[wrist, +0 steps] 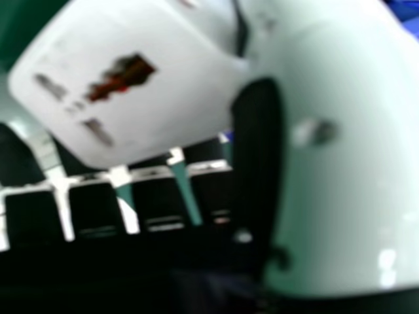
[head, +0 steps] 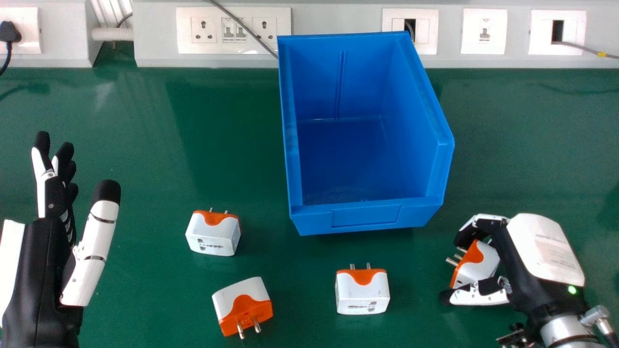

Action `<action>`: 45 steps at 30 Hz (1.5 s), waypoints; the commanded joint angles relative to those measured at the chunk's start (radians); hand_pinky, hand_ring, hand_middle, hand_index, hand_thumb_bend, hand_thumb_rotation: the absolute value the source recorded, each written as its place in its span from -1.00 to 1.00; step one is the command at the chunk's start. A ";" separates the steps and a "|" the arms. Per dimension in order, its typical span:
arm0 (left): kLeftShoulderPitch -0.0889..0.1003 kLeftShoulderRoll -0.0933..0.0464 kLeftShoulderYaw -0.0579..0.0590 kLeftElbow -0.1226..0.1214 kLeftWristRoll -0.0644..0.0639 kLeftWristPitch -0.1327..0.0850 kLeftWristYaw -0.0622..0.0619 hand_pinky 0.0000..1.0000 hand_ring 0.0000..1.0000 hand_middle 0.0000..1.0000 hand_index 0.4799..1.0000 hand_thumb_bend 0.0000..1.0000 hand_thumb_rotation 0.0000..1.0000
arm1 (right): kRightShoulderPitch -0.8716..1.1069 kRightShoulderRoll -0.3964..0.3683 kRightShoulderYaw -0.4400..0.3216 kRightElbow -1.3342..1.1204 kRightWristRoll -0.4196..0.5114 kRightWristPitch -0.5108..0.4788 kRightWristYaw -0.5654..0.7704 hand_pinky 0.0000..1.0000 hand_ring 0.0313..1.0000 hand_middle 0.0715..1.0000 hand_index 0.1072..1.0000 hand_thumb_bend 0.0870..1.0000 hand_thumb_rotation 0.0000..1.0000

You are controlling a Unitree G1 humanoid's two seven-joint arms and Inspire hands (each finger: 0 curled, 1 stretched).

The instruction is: Pick all objects and put in blue box

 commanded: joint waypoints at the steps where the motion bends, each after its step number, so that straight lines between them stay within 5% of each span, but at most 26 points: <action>1: -0.009 0.006 0.003 -0.013 -0.005 -0.009 0.002 1.00 1.00 1.00 1.00 0.09 0.68 | 0.014 -0.007 -0.007 0.014 -0.014 0.087 0.030 -0.44 -0.25 0.04 -0.12 -0.08 -0.83; 3: -0.010 0.004 0.002 -0.018 -0.003 0.000 0.004 1.00 1.00 1.00 1.00 0.12 0.67 | 0.015 -0.004 -0.009 -0.004 -0.016 0.109 0.037 -0.63 -0.54 -0.20 -0.12 -0.07 -0.96; 6: -0.012 0.000 0.001 -0.023 0.002 0.008 0.010 1.00 1.00 1.00 1.00 0.20 0.64 | 0.019 -0.003 -0.013 -0.028 -0.012 0.126 0.047 -0.76 -0.72 -0.62 -0.18 -0.10 -0.76; 11: -0.012 -0.001 0.000 -0.023 -0.004 0.002 0.006 1.00 1.00 1.00 1.00 0.26 0.60 | 0.057 -0.011 -0.036 -0.111 -0.002 0.130 0.045 -0.70 -0.63 -0.55 -0.18 -0.11 -0.71; 15: -0.010 -0.002 0.001 -0.018 -0.016 -0.005 0.002 1.00 1.00 1.00 1.00 0.16 0.55 | 0.117 -0.018 -0.068 -0.218 -0.002 0.110 0.012 -0.77 -0.75 -0.72 -0.19 -0.12 -0.71; 19: -0.001 0.001 0.005 -0.025 -0.013 0.000 0.002 1.00 1.00 1.00 1.00 0.20 0.57 | 0.228 -0.017 -0.120 -0.407 0.007 0.092 0.017 -0.87 -0.89 -0.89 -0.19 -0.12 -0.71; 29: 0.009 -0.003 0.006 -0.027 -0.019 0.002 0.000 1.00 1.00 1.00 1.00 0.16 0.59 | 0.456 0.037 -0.197 -0.815 0.011 0.046 0.066 -0.92 -0.92 -0.91 -0.19 -0.12 -0.73; 32: 0.011 -0.007 0.003 -0.030 -0.010 0.007 0.006 1.00 1.00 1.00 1.00 0.15 0.59 | 0.473 0.061 -0.199 -0.907 -0.013 0.044 0.085 -0.91 -0.92 -0.91 -0.19 -0.12 -0.72; 39: 0.011 -0.002 0.003 -0.019 -0.014 -0.014 -0.001 1.00 1.00 1.00 1.00 0.17 0.62 | 0.405 0.109 -0.180 -1.006 -0.064 -0.001 0.108 -0.86 -0.84 -0.82 -0.19 -0.12 -0.71; 45: 0.012 -0.007 0.000 -0.022 -0.017 -0.003 0.000 1.00 1.00 1.00 1.00 0.23 0.62 | 0.260 0.160 -0.126 -0.992 -0.126 -0.018 0.136 -0.87 -0.86 -0.85 -0.19 -0.12 -0.70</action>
